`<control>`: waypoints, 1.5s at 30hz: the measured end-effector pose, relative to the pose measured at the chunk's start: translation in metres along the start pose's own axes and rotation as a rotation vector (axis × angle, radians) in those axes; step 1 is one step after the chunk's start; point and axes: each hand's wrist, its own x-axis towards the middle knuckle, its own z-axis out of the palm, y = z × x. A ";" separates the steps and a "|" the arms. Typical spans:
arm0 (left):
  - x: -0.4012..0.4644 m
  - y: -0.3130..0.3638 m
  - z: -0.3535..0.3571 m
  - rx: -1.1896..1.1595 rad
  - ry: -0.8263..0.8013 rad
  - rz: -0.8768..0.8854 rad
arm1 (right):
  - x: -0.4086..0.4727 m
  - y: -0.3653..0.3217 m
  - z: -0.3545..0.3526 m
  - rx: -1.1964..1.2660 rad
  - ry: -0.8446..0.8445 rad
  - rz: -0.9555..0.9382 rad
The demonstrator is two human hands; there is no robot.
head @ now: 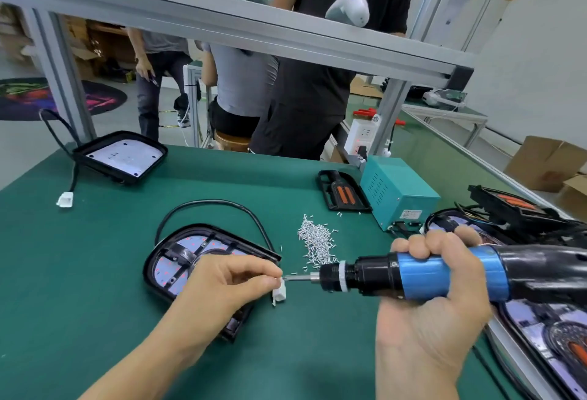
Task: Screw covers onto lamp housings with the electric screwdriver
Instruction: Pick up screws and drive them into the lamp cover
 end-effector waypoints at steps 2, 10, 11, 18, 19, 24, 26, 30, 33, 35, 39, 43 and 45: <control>-0.008 0.000 -0.005 -0.036 0.010 0.000 | -0.006 0.004 0.004 -0.001 -0.013 0.019; -0.020 0.000 -0.017 -0.231 0.067 -0.031 | -0.019 0.008 0.017 0.008 -0.066 0.053; -0.021 0.000 -0.018 -0.240 0.064 -0.032 | -0.020 0.009 0.018 0.010 -0.074 0.057; -0.026 -0.001 -0.021 -0.273 0.066 -0.019 | -0.027 0.010 0.020 0.021 -0.093 0.077; -0.027 -0.001 -0.021 -0.277 0.068 -0.017 | -0.027 0.010 0.020 0.021 -0.097 0.079; -0.027 -0.004 -0.022 -0.303 0.073 -0.028 | -0.027 0.011 0.021 0.012 -0.105 0.071; -0.027 -0.004 -0.022 -0.294 0.072 -0.030 | -0.028 0.011 0.021 0.007 -0.101 0.071; -0.028 -0.004 -0.021 -0.217 0.069 0.008 | -0.029 0.011 0.021 0.006 -0.095 0.077; -0.030 -0.003 -0.019 -0.189 0.068 0.042 | -0.030 0.011 0.021 0.012 -0.098 0.081; -0.029 -0.004 -0.019 -0.233 0.080 0.033 | -0.029 0.010 0.021 0.011 -0.100 0.076; -0.029 -0.006 -0.019 -0.288 0.078 0.019 | -0.028 0.009 0.021 0.008 -0.104 0.070; -0.030 -0.008 -0.021 -0.309 0.080 0.017 | -0.029 0.011 0.021 0.011 -0.101 0.082; -0.029 -0.008 -0.023 -0.295 0.079 0.017 | -0.029 0.011 0.021 0.008 -0.099 0.078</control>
